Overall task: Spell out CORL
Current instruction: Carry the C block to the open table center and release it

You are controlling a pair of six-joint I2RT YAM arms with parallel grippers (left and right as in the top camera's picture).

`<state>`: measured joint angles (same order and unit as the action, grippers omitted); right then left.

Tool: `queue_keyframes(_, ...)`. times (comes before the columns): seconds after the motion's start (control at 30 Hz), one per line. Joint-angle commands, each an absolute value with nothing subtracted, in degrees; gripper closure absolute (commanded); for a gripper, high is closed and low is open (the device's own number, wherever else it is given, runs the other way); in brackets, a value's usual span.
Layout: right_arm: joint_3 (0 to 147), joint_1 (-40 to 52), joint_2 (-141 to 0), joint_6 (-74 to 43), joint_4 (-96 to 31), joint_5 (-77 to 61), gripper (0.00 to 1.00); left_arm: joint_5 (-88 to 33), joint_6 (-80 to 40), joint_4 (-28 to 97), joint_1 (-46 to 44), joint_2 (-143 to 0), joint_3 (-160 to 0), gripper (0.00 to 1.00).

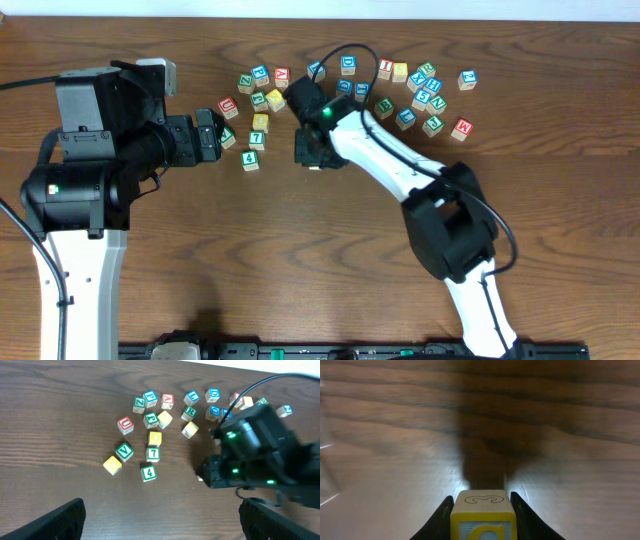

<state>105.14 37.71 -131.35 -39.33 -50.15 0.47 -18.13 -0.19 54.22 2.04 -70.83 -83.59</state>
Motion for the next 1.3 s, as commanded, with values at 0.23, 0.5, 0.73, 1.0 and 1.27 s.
queue_keyframes(0.23, 105.1, 38.0, -133.5, -42.2, -48.0, 5.9, 0.71, -18.8, -0.1, 54.4, 1.8, -70.7, -84.7, 0.04)
queue_keyframes(0.5, 105.1, 38.5, -133.5, -39.4, -48.0, 5.9, 0.66, -18.8, -0.1, 54.4, 1.8, -70.7, -84.7, 0.03)
queue_keyframes(0.73, 105.1, 39.1, -133.5, -36.3, -47.5, 5.9, 0.66, -18.8, -0.1, 54.4, 1.8, -70.7, -84.7, 0.04)
queue_keyframes(1.0, 105.1, 39.1, -133.5, -36.1, -47.4, 5.9, 0.66, -18.8, -0.1, 54.4, 1.8, -70.7, -84.7, 0.04)
queue_keyframes(1.27, 105.1, 39.1, -133.5, -36.1, -47.3, 5.9, 0.66, -18.8, -0.1, 54.4, 1.8, -70.7, -84.7, 0.04)
